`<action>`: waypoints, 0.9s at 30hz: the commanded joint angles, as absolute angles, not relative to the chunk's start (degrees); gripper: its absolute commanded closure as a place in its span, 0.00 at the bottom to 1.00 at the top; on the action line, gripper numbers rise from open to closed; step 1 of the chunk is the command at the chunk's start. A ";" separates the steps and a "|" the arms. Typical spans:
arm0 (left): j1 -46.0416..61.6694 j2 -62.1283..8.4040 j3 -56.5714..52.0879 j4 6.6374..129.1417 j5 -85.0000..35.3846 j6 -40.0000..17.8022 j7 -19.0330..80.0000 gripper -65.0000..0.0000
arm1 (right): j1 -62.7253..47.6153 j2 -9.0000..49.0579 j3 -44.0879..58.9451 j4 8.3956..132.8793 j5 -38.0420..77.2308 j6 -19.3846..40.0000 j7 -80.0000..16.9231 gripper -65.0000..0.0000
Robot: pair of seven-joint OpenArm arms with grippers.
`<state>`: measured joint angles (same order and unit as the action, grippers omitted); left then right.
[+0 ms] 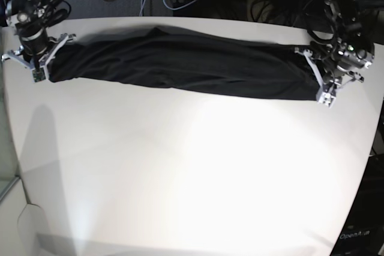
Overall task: Fold the T-shirt properly
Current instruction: 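Grasp the strip's other end with the right gripper and pull it taut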
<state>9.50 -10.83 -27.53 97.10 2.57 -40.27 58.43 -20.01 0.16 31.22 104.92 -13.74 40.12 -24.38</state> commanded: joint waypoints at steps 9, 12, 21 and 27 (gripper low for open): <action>8.48 -12.00 -27.56 95.34 2.24 -40.00 57.71 0.98 | -19.91 -0.40 31.25 102.11 -13.58 40.00 -23.52 0.99; 8.13 -12.00 -27.56 93.05 2.24 -40.00 57.63 0.98 | -19.38 -0.66 31.16 99.38 -13.58 40.00 -23.52 0.99; 6.46 -9.98 -27.65 86.20 9.98 -40.00 50.24 0.98 | -17.36 0.22 31.43 90.77 -13.67 40.00 -18.07 0.99; 5.67 -9.36 -27.65 85.23 12.18 -40.00 49.71 0.98 | -13.14 2.33 31.52 85.76 -13.67 40.00 -18.33 0.99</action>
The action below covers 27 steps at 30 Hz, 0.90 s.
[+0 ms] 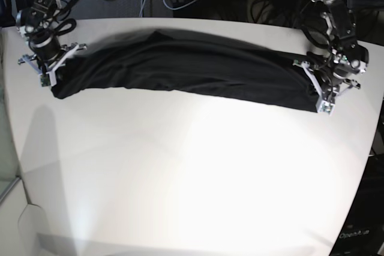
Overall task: Fold the T-shirt properly
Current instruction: 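Grasp the strip's other end with the right gripper and pull it taut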
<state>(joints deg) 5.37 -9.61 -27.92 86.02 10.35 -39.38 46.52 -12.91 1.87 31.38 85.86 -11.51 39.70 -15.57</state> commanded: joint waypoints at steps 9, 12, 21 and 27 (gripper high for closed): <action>3.82 -9.36 -27.74 85.14 12.35 -40.00 49.80 0.98 | -6.90 7.08 31.52 76.53 -13.67 40.00 -18.33 0.99; 2.33 -8.75 -27.65 84.35 12.35 -40.00 50.15 0.98 | -4.62 8.84 31.52 73.10 -13.67 40.00 -18.24 0.99; -0.40 -7.78 -27.65 81.45 12.35 -40.00 50.24 0.98 | -0.48 12.70 31.52 68.35 -13.67 40.00 -18.24 0.99; -0.40 -7.78 -28.00 81.98 12.00 -40.00 50.33 0.98 | -1.01 12.44 32.75 72.22 -13.67 40.00 -18.33 0.98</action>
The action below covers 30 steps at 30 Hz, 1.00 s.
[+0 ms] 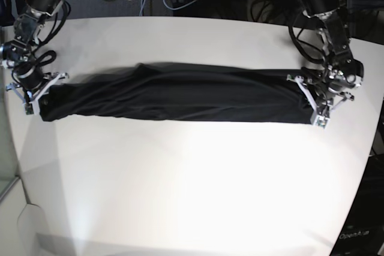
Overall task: Fold the T-shirt properly
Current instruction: 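Grasp the strip's other end with the right gripper and pull it taut, then hold both strip ends and stretch the shirt straight between the grippers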
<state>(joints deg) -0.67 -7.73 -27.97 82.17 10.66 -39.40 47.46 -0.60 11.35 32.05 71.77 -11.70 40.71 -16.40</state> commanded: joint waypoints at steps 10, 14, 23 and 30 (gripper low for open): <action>-0.31 -7.78 -28.00 82.07 11.91 -40.00 50.33 0.98 | -4.70 10.15 34.07 88.84 -13.67 40.00 -18.59 0.73; -0.31 -7.78 -27.91 82.07 11.91 -40.00 50.33 0.98 | -5.93 9.36 35.91 90.77 -13.41 40.00 -18.59 0.55; -0.31 -7.78 -28.00 82.07 12.35 -40.00 50.33 0.98 | -5.58 6.20 42.33 85.67 -10.68 40.00 -19.03 0.18; -0.31 -7.78 -28.00 82.07 12.35 -40.00 50.42 0.98 | -2.07 4.62 45.14 85.58 -9.10 40.00 -28.44 0.10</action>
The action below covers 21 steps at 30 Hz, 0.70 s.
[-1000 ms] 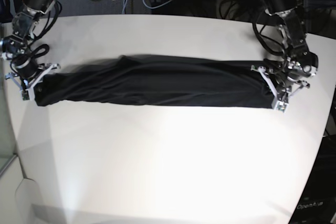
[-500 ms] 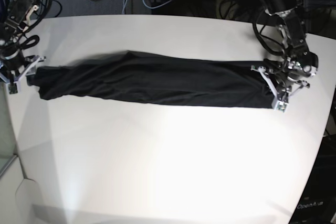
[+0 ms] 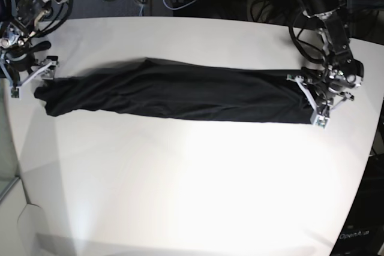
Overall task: Fold the T-shirt properly
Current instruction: 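Hold both strip ends and stretch the shirt straight between the grippers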
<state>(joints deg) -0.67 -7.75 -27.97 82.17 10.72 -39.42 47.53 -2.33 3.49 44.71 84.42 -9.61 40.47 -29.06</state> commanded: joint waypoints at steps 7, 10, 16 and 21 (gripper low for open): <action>-0.31 -7.78 -28.00 82.07 12.35 -40.00 50.42 0.98 | -1.89 4.62 45.41 91.65 -7.78 40.00 -28.79 0.25; -0.31 -7.78 -28.00 82.07 12.35 -40.00 50.42 0.98 | -2.07 4.62 44.97 95.25 -7.78 40.00 -28.79 0.52; -0.31 -7.78 -28.00 82.07 12.35 -40.00 50.42 0.98 | -2.59 4.44 39.87 96.40 -7.87 40.00 -29.14 0.91; -0.31 -7.78 -28.00 82.07 12.35 -40.00 50.42 0.98 | -3.65 2.95 35.21 95.87 -7.87 40.00 -28.97 0.92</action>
